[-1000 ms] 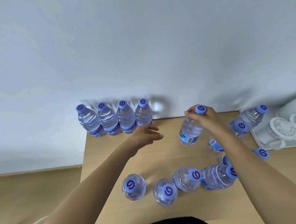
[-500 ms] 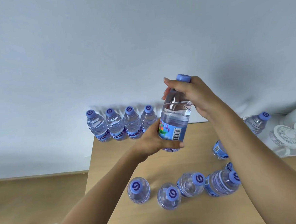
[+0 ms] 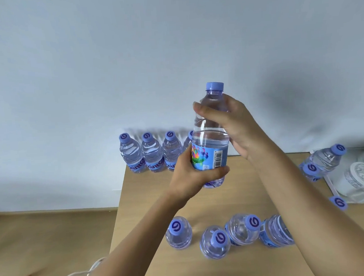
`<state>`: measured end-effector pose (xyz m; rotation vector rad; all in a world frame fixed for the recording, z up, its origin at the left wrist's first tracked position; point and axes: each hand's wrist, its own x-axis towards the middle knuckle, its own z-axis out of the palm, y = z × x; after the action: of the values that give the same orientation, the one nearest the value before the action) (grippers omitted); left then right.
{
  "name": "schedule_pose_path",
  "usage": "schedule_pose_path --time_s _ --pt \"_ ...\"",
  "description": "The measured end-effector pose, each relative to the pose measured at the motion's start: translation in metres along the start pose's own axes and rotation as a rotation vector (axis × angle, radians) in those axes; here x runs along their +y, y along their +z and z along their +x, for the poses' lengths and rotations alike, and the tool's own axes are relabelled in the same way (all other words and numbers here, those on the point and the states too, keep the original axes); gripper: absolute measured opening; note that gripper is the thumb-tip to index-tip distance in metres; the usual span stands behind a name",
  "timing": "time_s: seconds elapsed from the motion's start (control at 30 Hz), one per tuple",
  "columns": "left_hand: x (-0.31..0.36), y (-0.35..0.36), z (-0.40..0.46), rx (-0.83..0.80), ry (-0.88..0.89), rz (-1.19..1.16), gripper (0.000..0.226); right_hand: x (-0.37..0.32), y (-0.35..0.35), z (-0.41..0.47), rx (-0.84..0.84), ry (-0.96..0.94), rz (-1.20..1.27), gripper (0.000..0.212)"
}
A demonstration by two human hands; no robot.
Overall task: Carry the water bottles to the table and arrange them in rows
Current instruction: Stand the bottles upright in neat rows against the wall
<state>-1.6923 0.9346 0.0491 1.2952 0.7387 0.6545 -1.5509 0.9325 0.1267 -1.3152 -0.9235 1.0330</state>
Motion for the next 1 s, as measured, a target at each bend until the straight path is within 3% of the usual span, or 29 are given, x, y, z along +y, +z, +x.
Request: schedule_pose_path --time_s 0.2,0.5,0.67,0.87,1.0 --pt "0.006 0.001 -0.006 -0.014 0.011 -0.009 0.047 -0.002 0.012 0.001 0.092 -0.042 0.063 0.018" --pt "0.016 -0.01 -0.007 -0.146 0.003 -0.088 0.052 -0.012 0.003 0.004 -0.043 0.044 0.278 0.007" --pt "0.018 -0.008 -0.007 -0.059 0.036 -0.062 0.053 -0.011 0.006 0.007 -0.044 0.01 0.234 0.01" --pt "0.015 -0.002 -0.01 0.128 0.115 0.096 0.053 -0.007 0.015 0.002 0.128 -0.107 -0.01 0.024" --pt "0.015 0.0 -0.012 0.137 0.129 0.104 0.057 -0.006 0.018 0.003 0.206 -0.07 0.025 0.018"
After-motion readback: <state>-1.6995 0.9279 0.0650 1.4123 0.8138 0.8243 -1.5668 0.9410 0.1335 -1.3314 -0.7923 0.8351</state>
